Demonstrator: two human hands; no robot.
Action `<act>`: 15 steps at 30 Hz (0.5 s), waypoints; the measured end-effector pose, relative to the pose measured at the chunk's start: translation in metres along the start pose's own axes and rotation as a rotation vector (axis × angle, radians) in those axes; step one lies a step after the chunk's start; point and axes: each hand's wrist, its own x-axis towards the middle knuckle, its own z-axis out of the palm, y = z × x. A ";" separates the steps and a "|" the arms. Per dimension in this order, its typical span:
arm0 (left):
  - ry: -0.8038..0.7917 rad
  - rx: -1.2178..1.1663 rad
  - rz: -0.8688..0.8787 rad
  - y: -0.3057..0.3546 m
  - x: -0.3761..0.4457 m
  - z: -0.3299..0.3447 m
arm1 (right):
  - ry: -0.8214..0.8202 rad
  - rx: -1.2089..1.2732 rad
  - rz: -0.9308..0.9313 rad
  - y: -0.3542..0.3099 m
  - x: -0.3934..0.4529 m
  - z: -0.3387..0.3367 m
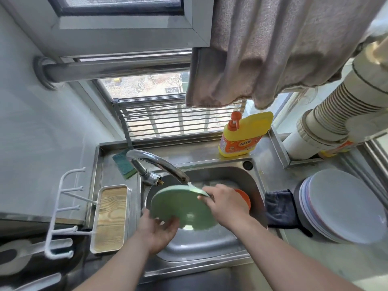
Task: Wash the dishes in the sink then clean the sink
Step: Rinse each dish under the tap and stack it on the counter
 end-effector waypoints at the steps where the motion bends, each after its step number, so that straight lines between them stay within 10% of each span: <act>1: 0.042 0.101 0.019 -0.002 -0.001 -0.002 | -0.012 0.011 0.029 -0.002 0.002 -0.001; 8: 0.228 0.762 0.186 -0.016 -0.006 -0.003 | -0.043 0.171 0.324 0.008 0.005 -0.004; 15: -0.017 0.662 0.170 -0.013 -0.028 0.010 | -0.117 0.762 0.669 0.042 -0.017 0.012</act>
